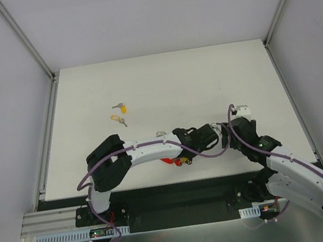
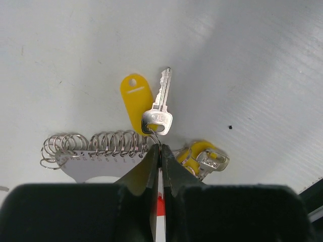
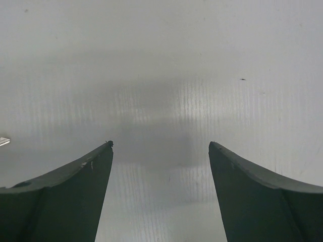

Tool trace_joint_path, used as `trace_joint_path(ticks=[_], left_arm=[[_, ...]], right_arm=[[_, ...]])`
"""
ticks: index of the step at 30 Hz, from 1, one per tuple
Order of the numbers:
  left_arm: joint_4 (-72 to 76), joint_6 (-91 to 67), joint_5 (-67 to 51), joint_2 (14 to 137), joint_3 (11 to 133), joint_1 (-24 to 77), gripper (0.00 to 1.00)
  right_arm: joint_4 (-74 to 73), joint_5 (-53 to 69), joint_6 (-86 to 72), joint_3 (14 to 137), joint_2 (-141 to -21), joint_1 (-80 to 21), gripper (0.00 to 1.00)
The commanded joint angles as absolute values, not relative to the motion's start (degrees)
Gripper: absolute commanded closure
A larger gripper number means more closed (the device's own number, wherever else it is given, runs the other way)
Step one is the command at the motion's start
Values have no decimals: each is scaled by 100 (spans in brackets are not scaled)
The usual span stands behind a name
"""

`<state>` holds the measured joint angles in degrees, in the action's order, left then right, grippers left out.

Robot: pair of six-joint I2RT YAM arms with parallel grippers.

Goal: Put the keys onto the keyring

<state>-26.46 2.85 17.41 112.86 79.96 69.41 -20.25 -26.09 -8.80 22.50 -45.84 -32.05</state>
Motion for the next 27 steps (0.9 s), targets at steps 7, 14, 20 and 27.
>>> trace_joint_path(ticks=[7,14,20,27], left_arm=[[-2663,501,2144,10266,7445,6917,100],[-2287,606,2171,9414,6953,6706,100],[-1697,729,1636,8456,6373,6223,100],[-967,799,186,7560,5862,5406,100]], right_arm=[[-1257,-1478,-563,2531,-4244,-3261,20],[-686,-589,-457,2636,-4298,-3129,20],[-712,-422,-413,2988,-4307,-2936,20],[-396,438,-439,3331,-4692,-2733,21]])
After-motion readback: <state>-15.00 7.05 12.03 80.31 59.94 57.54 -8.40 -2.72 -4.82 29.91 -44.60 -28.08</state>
